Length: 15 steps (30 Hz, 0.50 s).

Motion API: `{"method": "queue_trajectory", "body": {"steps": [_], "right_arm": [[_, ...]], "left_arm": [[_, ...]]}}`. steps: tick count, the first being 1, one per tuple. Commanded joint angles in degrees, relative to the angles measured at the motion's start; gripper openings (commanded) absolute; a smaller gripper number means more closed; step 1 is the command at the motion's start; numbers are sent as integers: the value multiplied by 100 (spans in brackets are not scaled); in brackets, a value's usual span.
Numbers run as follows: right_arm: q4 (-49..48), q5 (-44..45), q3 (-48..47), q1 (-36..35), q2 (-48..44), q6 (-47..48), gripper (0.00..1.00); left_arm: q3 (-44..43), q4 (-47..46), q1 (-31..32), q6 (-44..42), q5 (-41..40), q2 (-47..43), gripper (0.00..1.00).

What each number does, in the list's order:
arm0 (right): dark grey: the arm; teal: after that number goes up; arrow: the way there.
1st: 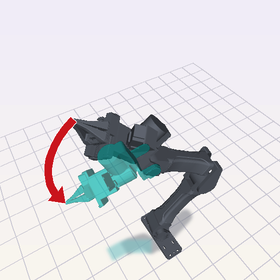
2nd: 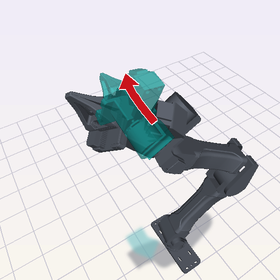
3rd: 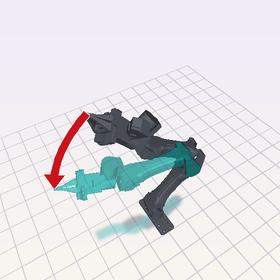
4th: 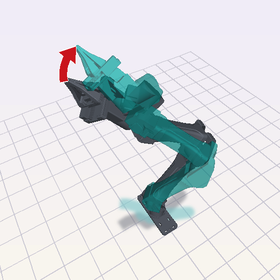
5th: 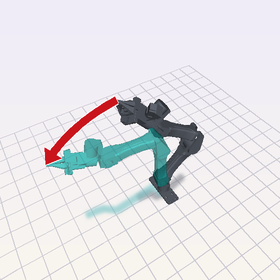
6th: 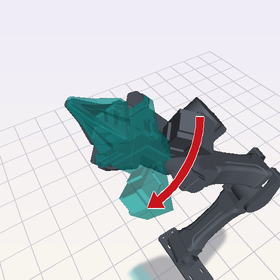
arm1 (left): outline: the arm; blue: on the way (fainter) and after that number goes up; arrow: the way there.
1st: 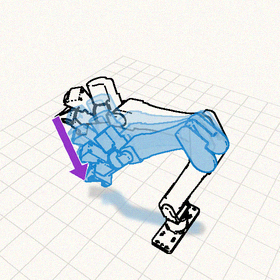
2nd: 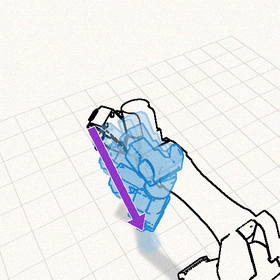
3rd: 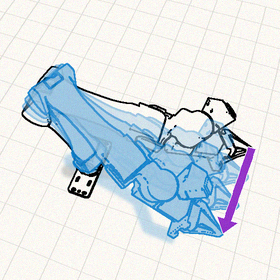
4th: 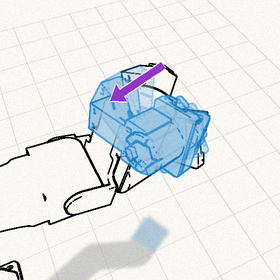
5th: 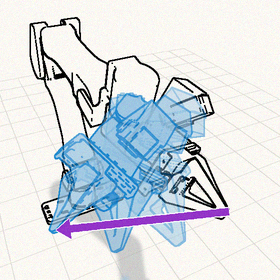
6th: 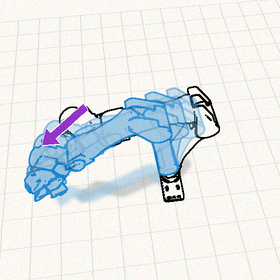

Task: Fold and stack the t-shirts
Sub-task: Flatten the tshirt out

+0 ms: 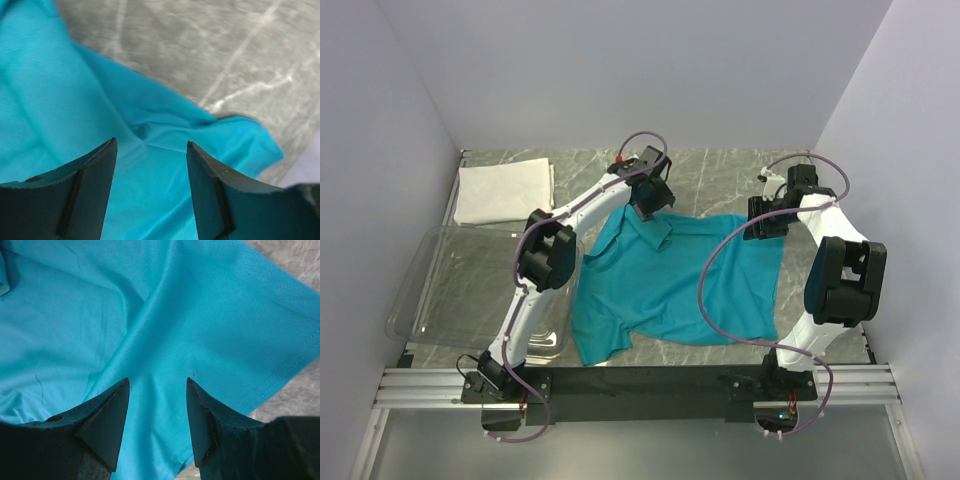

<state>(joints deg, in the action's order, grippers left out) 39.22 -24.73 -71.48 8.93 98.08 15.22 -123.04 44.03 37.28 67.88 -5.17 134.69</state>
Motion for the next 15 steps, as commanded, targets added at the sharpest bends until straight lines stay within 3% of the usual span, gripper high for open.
{"method": "queue_trajectory", "body": {"steps": [1, 9, 15], "right_arm": [[-160, -84, -147, 82, 9, -55, 56], [-283, -146, 20, 144, 27, -90, 56], [-310, -163, 108, 153, -52, -72, 56]], "left_arm": [[-247, 633, -36, 402, -30, 145, 62], [-413, 484, -54, 270, 235, 452, 58], [-405, 361, -107, 244, 456, 663, 42]]}}
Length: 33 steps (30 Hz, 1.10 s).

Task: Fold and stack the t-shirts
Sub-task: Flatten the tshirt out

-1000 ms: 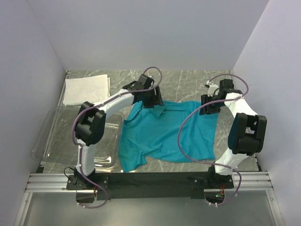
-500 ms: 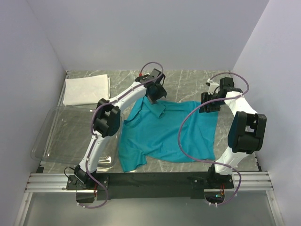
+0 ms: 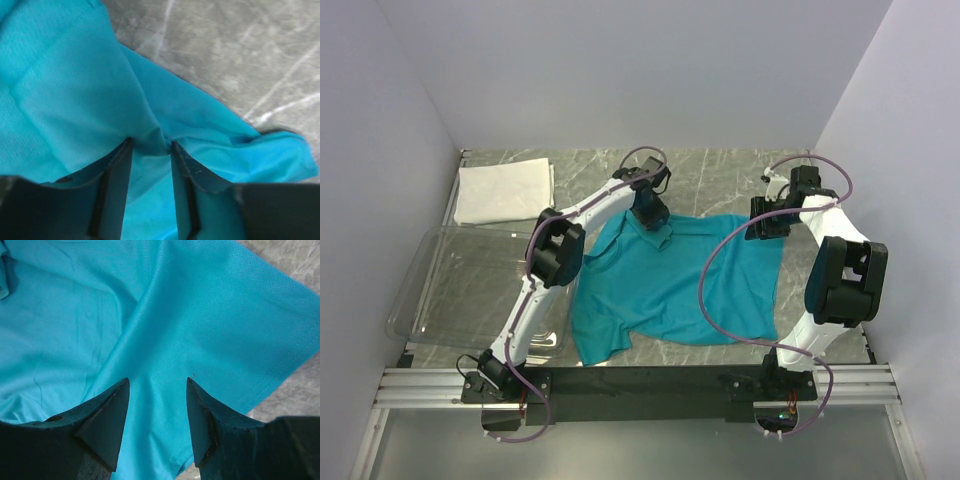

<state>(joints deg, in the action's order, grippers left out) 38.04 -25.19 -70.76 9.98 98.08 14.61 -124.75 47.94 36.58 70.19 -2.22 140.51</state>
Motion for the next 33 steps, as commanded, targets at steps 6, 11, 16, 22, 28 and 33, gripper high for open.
{"method": "queue_trajectory", "body": {"steps": [6, 11, 16, 22, 28, 33], "right_arm": [[-209, -179, 89, 48, -96, -37, 56], [-183, -162, 168, 48, -202, 77, 56], [-78, -144, 124, 74, -272, 314, 56], [-174, -109, -192, 188, -106, 34, 57], [-455, 1189, -965, 277, 518, -924, 59], [-482, 1508, -1562, 417, 1149, -1188, 58]], "left_arm": [[116, -180, -159, -208, 169, -268, 0], [749, -777, -379, -594, 178, -989, 0], [2067, -1664, -739, -1051, 827, -2044, 0], [3509, -3044, -1170, -1481, 2171, -2818, 0], [4046, -3730, -1346, -1535, 2736, -3082, 0], [4204, -3985, -1399, -1456, 2841, -3187, 0]]}}
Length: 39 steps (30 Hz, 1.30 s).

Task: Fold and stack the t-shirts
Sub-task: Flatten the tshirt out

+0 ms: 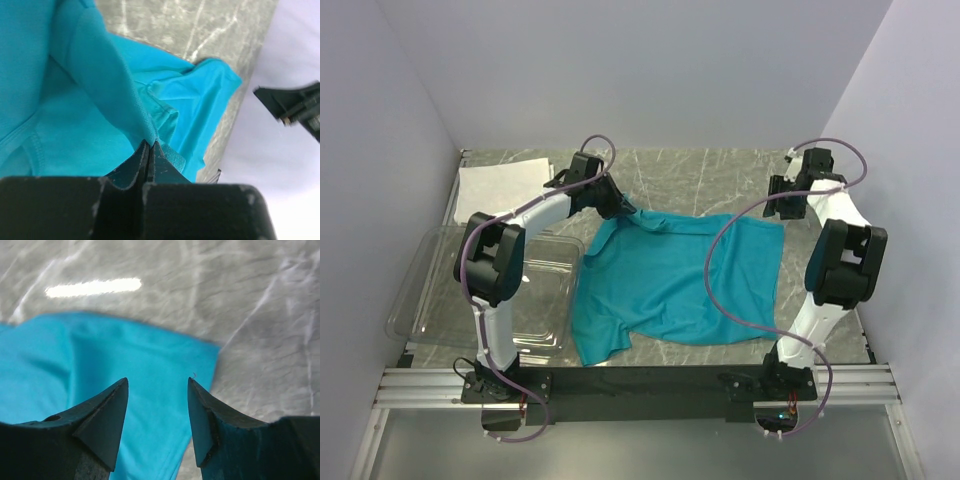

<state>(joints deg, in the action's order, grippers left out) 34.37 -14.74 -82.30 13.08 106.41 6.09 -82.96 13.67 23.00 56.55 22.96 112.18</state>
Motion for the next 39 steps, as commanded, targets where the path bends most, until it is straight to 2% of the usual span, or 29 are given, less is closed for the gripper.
{"method": "queue_trajectory", "body": {"steps": [1, 12, 23, 26, 27, 28, 29, 30, 34, 39], "right_arm": [[24, 472, -514, 150, 432, -354, 57], [131, 762, -919, 379, 1118, -494, 52], [342, 376, -1086, 432, 1514, -600, 42], [351, 314, -1104, 432, 1532, -600, 35], [351, 279, -1104, 432, 1514, -600, 25], [351, 235, -1121, 441, 1497, -600, 19], [351, 122, -1139, 450, 1418, -591, 12], [308, 42, -1130, 450, 1339, -574, 1], [106, -563, -911, 476, 664, -311, 0], [-236, -1714, -121, 485, -1102, 410, 0]], "left_arm": [[25, -585, -50, -66, 367, -346, 0], [-273, -550, -86, -66, 437, -205, 0], [-265, -550, -121, -30, 516, -170, 0], [-309, -523, -138, -39, 534, -162, 0], [-317, -532, -156, -22, 551, -161, 0], [-317, -558, -165, -13, 586, -170, 0], [-317, -619, -173, 13, 613, -179, 0], [-309, -698, -182, 57, 639, -179, 0], [-326, -998, -252, 198, 780, -346, 0], [-484, -1252, -410, 303, 815, -723, 0]]}}
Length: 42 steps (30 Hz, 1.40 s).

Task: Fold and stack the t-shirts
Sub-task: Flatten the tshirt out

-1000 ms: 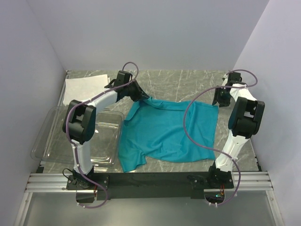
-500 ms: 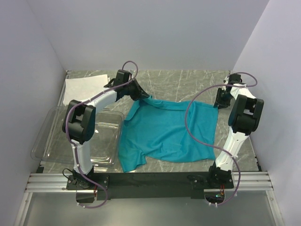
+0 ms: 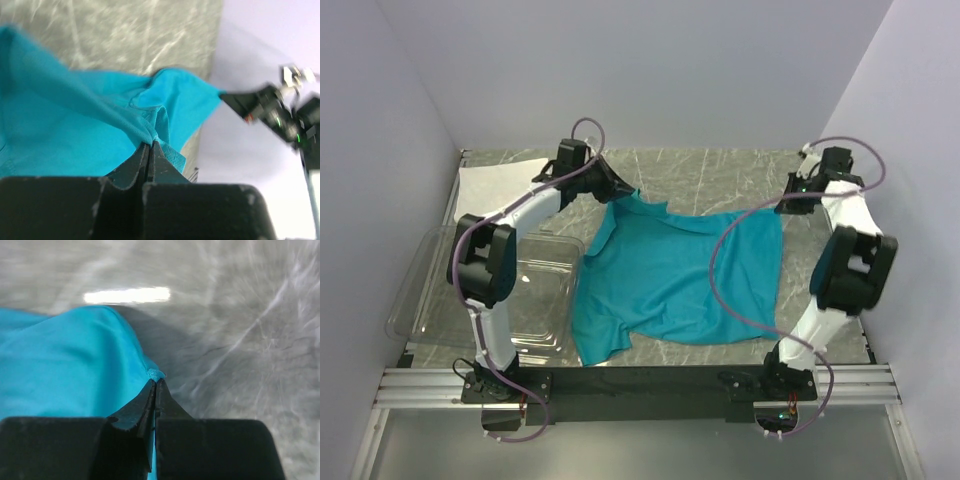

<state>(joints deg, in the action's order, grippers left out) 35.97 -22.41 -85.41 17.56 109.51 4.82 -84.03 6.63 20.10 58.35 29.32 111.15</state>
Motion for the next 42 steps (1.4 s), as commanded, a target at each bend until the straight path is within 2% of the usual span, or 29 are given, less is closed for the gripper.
{"method": "queue_trajectory", "body": {"steps": [1, 2, 6, 12, 19, 26, 33, 38, 41, 42], "right_arm": [[-450, -1010, 287, 28, -1668, 642, 0], [-441, -1089, 357, 28, -2088, 704, 0], [-126, -1318, 8, 37, -2750, 828, 0], [200, -1380, -1380, 54, -3313, 863, 0], [-80, -862, -3067, 344, -3822, 223, 0], [-511, 131, -4053, 467, -4201, -183, 0], [-722, 949, -5001, 467, -4351, -482, 0], [-802, 1283, -5188, 467, -4377, -588, 0], [-758, 1170, -4662, 467, -4430, -543, 0], [-784, 1108, -4182, 467, -4508, -535, 0]], "left_arm": [[-438, -601, -137, 168, 179, -726, 0], [-465, -619, -164, 203, 188, -779, 0], [-798, -865, -278, 326, 171, -1034, 0], [-1265, -1182, -471, 265, -198, -1806, 0], [-2256, -1015, -533, -51, -1041, -2650, 0], [-2794, -1094, -524, -631, -1885, -3442, 0], [-3233, -1252, -524, -667, -1948, -3776, 0], [-3129, -1191, -516, -597, -1886, -3847, 0], [-2674, -1138, -516, -509, -1834, -3855, 0], [-2532, -1112, -524, -509, -1825, -3864, 0]]}}
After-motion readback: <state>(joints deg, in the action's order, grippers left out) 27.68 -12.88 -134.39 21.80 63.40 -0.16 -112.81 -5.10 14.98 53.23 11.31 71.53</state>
